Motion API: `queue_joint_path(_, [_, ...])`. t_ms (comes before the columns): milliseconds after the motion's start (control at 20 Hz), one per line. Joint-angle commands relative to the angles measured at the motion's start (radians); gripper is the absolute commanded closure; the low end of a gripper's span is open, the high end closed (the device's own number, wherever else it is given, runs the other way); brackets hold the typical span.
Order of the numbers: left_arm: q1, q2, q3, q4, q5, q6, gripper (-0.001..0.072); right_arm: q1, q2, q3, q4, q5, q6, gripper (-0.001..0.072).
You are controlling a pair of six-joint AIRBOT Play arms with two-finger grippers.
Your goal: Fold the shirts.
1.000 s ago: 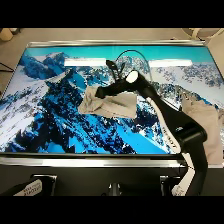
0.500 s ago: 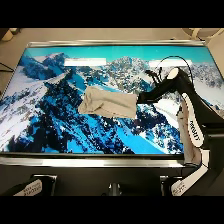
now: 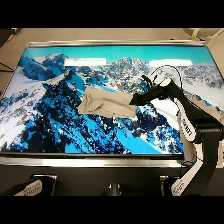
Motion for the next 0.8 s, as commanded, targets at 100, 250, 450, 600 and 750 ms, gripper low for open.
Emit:
queue_joint_path(100, [-0.005, -0.002, 0.000, 0.000, 0.027, 0.000, 0.0685, -0.076, 0.055, 0.071, 0.111, 0.103, -0.115, 0.0692])
queue_joint_path(250, [-0.005, -0.005, 0.000, 0.000, 0.027, 0.001, 0.0686, -0.184, 0.163, 0.200, 0.107, 0.178, -0.087, 0.0693])
queue_joint_path(450, [-0.005, -0.018, 0.000, 0.000, 0.027, 0.011, 0.0686, -0.349, 0.293, 0.356, 0.080, 0.238, 0.027, 0.0693])
queue_joint_path(600, [-0.005, -0.029, 0.000, 0.000, 0.027, 0.011, 0.0685, -0.480, 0.343, 0.418, 0.009, 0.327, 0.084, 0.0693])
queue_joint_path(750, [-0.005, -0.031, 0.000, 0.000, 0.026, 0.012, 0.0685, -0.608, 0.372, 0.419, -0.040, 0.376, 0.092, 0.0692])
